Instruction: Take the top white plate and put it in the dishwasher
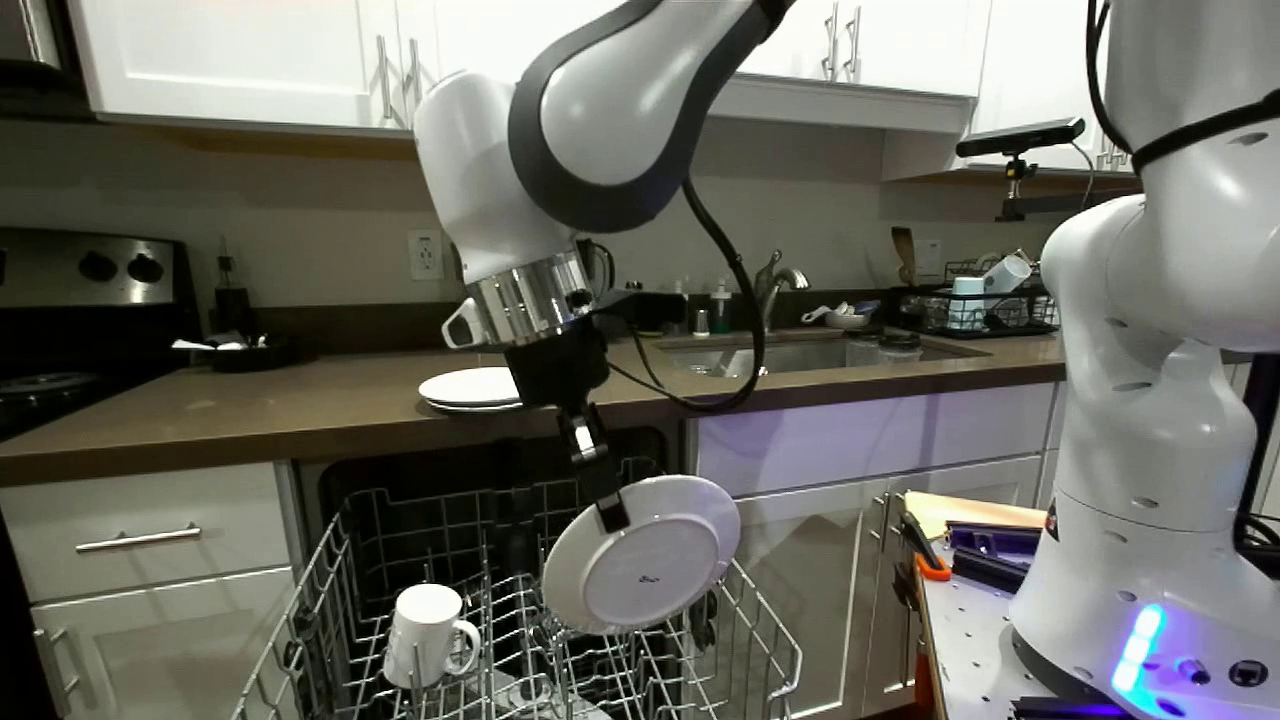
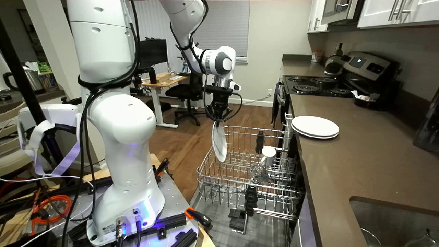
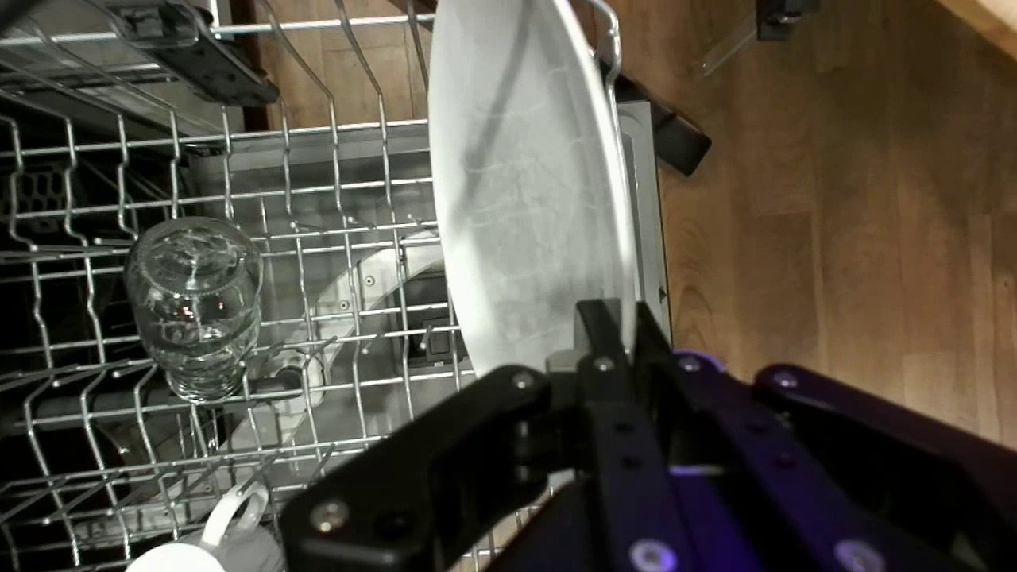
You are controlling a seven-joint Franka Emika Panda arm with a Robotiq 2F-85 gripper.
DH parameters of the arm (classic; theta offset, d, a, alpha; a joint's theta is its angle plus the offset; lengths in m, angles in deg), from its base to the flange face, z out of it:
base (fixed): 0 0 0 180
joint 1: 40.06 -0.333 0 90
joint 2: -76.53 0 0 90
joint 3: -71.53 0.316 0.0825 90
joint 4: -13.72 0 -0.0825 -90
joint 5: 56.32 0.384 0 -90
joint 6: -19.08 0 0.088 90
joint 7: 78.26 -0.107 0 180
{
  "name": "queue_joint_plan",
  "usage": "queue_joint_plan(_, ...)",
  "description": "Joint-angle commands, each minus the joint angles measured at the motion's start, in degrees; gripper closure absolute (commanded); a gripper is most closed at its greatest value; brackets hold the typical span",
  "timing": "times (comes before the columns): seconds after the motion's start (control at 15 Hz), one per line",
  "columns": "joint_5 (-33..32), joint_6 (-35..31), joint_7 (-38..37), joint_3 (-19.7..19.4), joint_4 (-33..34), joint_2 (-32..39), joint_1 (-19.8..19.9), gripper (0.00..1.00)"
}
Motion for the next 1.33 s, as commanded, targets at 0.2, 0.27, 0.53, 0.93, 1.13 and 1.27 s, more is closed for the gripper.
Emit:
queue_joint_plan(0.2,1.69,0.58,2.50,1.00,4.41,6.58,1.42,0.98)
queue_joint_plan(0.27,1.98,0.70,2.91,1.07,4.89,7.37,1.60,0.98)
queue_joint_plan(0.53,2.94,0.60,3.81,1.12,6.99,10.74,2.17,0.98)
queue_joint_plan(0.93,3.02,1.50,2.92,1.11,10.42,15.79,2.81,0.98)
queue_joint_plan(1.13,3.13,1.60,2.87,1.28,11.65,17.61,3.07,0.98)
queue_joint_plan(1.27,2.92,1.24,3.01,1.36,12.05,18.48,3.12,0.98)
